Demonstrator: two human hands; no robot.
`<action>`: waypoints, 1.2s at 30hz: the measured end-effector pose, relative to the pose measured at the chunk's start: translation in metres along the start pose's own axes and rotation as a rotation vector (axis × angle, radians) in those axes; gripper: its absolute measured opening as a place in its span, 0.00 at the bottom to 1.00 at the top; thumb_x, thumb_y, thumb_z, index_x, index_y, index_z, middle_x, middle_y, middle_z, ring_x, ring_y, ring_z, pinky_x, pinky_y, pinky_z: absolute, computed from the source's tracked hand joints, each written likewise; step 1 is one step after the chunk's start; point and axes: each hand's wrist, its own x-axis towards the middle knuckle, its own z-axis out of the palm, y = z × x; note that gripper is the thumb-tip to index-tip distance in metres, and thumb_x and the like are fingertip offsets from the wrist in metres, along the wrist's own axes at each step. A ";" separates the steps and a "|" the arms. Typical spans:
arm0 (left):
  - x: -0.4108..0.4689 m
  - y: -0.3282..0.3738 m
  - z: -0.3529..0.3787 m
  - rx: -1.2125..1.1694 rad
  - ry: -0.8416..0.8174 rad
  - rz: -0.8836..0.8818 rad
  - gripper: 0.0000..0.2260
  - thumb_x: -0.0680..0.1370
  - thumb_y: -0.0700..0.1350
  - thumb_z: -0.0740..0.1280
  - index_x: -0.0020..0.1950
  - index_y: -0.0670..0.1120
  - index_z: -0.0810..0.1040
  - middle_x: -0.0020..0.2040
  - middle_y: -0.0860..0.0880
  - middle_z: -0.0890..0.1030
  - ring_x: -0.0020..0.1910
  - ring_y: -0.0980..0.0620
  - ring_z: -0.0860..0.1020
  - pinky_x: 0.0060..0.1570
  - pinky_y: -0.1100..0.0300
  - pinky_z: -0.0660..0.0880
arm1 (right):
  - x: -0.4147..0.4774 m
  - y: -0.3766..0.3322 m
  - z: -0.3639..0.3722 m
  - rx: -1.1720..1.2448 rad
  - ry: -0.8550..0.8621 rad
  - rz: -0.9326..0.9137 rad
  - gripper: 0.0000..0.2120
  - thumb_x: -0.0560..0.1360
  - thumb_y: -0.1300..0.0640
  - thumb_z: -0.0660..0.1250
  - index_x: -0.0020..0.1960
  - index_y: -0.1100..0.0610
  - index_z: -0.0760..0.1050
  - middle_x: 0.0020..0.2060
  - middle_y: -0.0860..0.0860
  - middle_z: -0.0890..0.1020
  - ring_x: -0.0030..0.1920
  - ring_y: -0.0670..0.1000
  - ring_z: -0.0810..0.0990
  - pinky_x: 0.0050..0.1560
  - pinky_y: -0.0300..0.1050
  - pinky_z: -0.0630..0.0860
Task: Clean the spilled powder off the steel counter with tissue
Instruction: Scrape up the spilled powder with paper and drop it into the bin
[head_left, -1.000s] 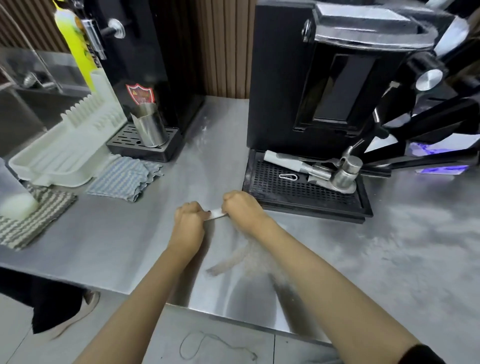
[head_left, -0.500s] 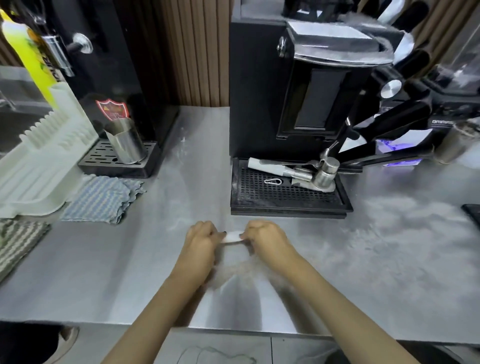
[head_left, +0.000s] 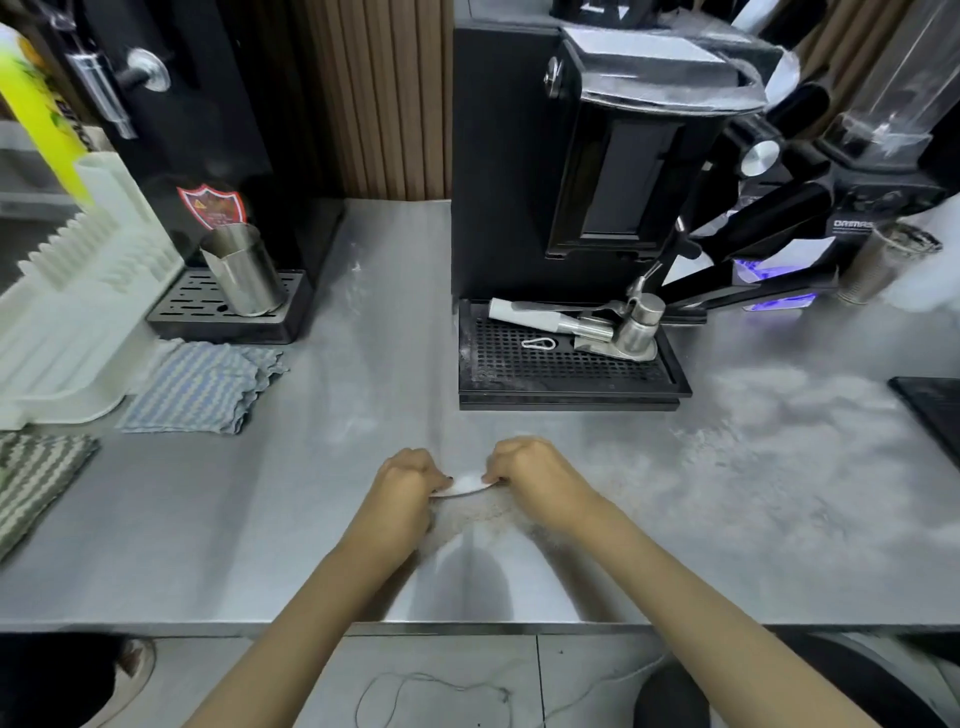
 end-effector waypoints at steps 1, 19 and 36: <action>-0.004 -0.003 -0.008 -0.012 0.080 -0.075 0.10 0.66 0.27 0.66 0.40 0.39 0.83 0.37 0.43 0.79 0.40 0.45 0.76 0.42 0.63 0.69 | 0.009 -0.008 -0.008 0.032 0.028 -0.013 0.09 0.62 0.72 0.67 0.38 0.62 0.82 0.33 0.58 0.82 0.36 0.58 0.79 0.41 0.49 0.78; -0.052 0.121 0.051 0.082 -0.145 -0.320 0.19 0.35 0.32 0.76 0.20 0.39 0.73 0.24 0.46 0.72 0.20 0.50 0.71 0.18 0.62 0.62 | -0.011 0.005 -0.005 0.441 -0.335 0.252 0.07 0.71 0.59 0.56 0.38 0.51 0.72 0.33 0.44 0.72 0.41 0.49 0.70 0.38 0.34 0.68; 0.014 0.019 0.001 -0.015 0.153 -0.403 0.09 0.73 0.28 0.60 0.47 0.34 0.78 0.49 0.34 0.75 0.51 0.38 0.73 0.49 0.50 0.71 | 0.063 0.004 -0.009 -0.076 -0.057 -0.007 0.11 0.72 0.68 0.64 0.52 0.64 0.80 0.51 0.61 0.80 0.55 0.60 0.75 0.54 0.52 0.72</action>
